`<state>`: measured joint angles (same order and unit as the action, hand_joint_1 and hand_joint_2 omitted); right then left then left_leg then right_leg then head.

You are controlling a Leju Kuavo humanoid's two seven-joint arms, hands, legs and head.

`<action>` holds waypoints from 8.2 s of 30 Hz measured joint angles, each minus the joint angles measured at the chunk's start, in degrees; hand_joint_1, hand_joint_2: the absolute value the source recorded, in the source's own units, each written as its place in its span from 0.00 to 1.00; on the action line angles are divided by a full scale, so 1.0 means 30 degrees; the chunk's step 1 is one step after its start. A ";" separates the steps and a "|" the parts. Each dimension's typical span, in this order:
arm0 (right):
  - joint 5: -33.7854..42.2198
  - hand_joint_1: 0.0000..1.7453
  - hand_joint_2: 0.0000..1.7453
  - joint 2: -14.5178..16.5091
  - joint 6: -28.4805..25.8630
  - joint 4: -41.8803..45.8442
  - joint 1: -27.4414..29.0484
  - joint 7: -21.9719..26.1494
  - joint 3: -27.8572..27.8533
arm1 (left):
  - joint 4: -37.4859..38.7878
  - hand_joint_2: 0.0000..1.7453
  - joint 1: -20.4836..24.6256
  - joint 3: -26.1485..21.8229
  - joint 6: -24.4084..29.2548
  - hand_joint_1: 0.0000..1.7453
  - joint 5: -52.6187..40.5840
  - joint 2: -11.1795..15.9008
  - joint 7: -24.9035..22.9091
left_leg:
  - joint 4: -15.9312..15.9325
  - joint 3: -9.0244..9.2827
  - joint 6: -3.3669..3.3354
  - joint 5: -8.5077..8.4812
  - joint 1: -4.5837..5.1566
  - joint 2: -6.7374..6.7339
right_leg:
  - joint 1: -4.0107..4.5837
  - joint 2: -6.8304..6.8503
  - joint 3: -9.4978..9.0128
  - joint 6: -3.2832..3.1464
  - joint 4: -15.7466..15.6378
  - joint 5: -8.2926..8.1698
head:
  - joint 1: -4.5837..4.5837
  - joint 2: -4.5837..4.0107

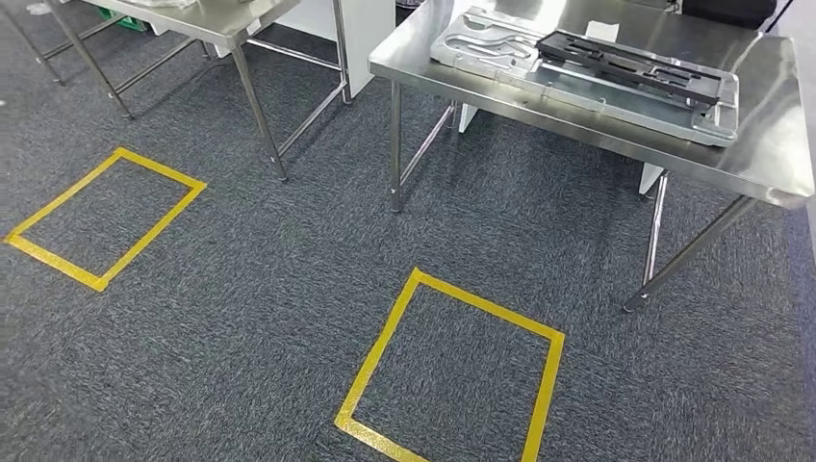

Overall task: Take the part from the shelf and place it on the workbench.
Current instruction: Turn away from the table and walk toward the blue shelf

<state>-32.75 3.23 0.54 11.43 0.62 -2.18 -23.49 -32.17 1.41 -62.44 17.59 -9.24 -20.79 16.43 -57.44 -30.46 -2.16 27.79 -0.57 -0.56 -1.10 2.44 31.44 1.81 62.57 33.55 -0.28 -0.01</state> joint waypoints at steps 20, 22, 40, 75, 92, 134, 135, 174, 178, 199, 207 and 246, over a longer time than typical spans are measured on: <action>-0.1130 0.00 0.00 -0.0073 0.0035 -0.0113 0.0082 0.0473 0.0279 | -0.0002 0.00 -0.0100 0.0936 -0.0087 0.00 0.0514 -0.0066 -0.0086 | -0.4999 -0.2677 0.1095 0.1852 -0.0115 0.0280 | -0.0034 0.0157 -0.0595 -0.0891 -0.1987 -0.1531 | -0.0187 0.0002; -0.1142 0.00 0.00 -0.0073 0.0058 -0.0111 0.0034 0.0472 0.0308 | -0.0002 0.00 -0.0107 0.0967 -0.0087 0.00 0.0512 -0.0058 -0.0086 | -0.2602 -0.1328 0.1116 0.0819 -0.0163 -0.0211 | -0.0056 0.0578 -0.0588 -0.0752 -0.1840 -0.1437 | -0.0198 0.0002; -0.1366 0.00 0.00 -0.0195 0.0137 -0.0118 0.0034 0.0251 0.0324 | -0.0009 0.00 -0.0048 0.1164 -0.0151 0.00 0.0146 -0.0111 -0.0260 | -0.0339 -0.0573 0.0255 -0.0256 0.0089 0.2068 | -0.0041 -0.2271 -0.0325 -0.0444 -0.1361 -0.1379 | 0.0068 0.0002; -0.2172 0.00 0.00 -0.0135 0.0465 -0.0115 -0.0238 0.0550 0.0311 | -0.0002 0.00 0.0180 0.0208 -0.0641 0.00 -0.0923 -0.0155 -0.0375 | -0.0593 -0.0874 0.0895 -0.0203 0.0005 0.2021 | -0.0015 -0.1438 -0.0511 -0.0889 -0.1927 -0.1639 | 0.0037 0.0000; -0.2823 0.00 0.00 0.0273 0.0497 -0.0115 -0.0597 0.2124 0.0324 | 0.0499 0.00 0.0867 -0.0792 0.0580 0.00 -0.0543 -0.0031 0.0933 | -0.0391 -0.0580 0.0405 -0.0256 -0.0218 0.0150 | -0.0149 -0.0211 -0.0031 0.0039 0.0106 0.0111 | 0.0088 0.0000; -0.3257 0.00 0.00 0.0397 0.0627 -0.0115 -0.0752 0.2253 0.0317 | 0.1113 0.00 0.0879 -0.0576 0.0122 0.00 -0.2003 -0.0027 0.1415 | -0.0165 -0.0920 0.0741 -0.0891 -0.0089 0.2422 | 0.0283 -0.2041 -0.0412 -0.0901 -0.1606 -0.1510 | 0.0290 0.0000; -0.3259 0.00 0.00 0.0399 0.0623 -0.0115 -0.0798 0.2260 0.0317 | 0.1113 0.00 0.0842 -0.0572 0.0091 0.00 -0.2007 -0.0038 0.1415 | -0.0164 -0.0953 0.0859 -0.0917 -0.0125 0.2498 | 0.0253 -0.1814 -0.0464 -0.0990 -0.1727 -0.1600 | 0.0281 0.0000; -0.3282 0.00 0.00 0.0386 0.0507 -0.0144 -0.0408 0.1621 -0.0191 | -0.1373 0.00 -0.1175 0.4885 -0.0003 0.00 0.1641 -0.0007 0.0133 | -0.4676 -0.2327 0.1259 0.1553 -0.0187 0.0253 | 0.0231 0.0262 -0.0186 -0.1318 -0.1429 -0.1601 | -0.0072 0.0000; -0.3335 0.00 0.00 0.0401 0.0517 -0.0144 -0.0471 0.1606 -0.0204 | -0.1892 0.00 -0.1457 0.5736 0.0115 0.00 0.2005 -0.0007 -0.0045 | -0.0476 -0.0156 0.0798 0.0044 0.0131 -0.1052 | 0.0392 0.1040 -0.0253 -0.1130 -0.1295 -0.1461 | -0.0060 0.0002; -0.3570 0.00 0.00 0.0295 0.0532 -0.0159 -0.0480 0.1503 -0.0353 | -0.3096 0.00 -0.2637 0.8418 0.0696 0.00 0.3016 -0.0015 -0.0494 | -0.1835 -0.1356 0.1277 0.0479 -0.0200 0.1013 | -0.0163 -0.1135 0.0026 -0.1073 -0.1170 -0.1707 | -0.0129 0.0002; -0.3625 0.00 0.00 0.0284 0.0539 -0.0159 -0.0436 0.1390 -0.0381 | -0.3347 0.00 -0.2837 0.8917 0.0718 0.00 0.3070 -0.0009 -0.0494 | -0.1637 -0.0609 0.1000 0.0378 -0.0012 -0.0542 | 0.0223 0.0784 -0.0031 -0.1198 -0.1130 -0.1608 | -0.0266 0.0002; -0.3765 0.00 0.00 0.0005 0.0672 -0.0129 -0.0574 0.1346 -0.1191 | -0.3920 0.00 -0.3208 1.0065 0.0155 0.00 0.1926 -0.0086 0.0302 | 0.0039 -0.0150 0.0142 -0.0386 0.0051 -0.0091 | 0.0092 -0.0280 0.0764 -0.0378 0.1286 -0.0022 | -0.0027 -0.0002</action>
<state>-44.04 3.25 2.55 11.04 -1.10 1.86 -27.06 -43.93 -8.21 -32.24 18.06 -3.46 -21.04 17.34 -57.33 -30.91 -1.74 26.63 -0.42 -0.83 -0.82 1.60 33.73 0.68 66.42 33.48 -0.35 -0.01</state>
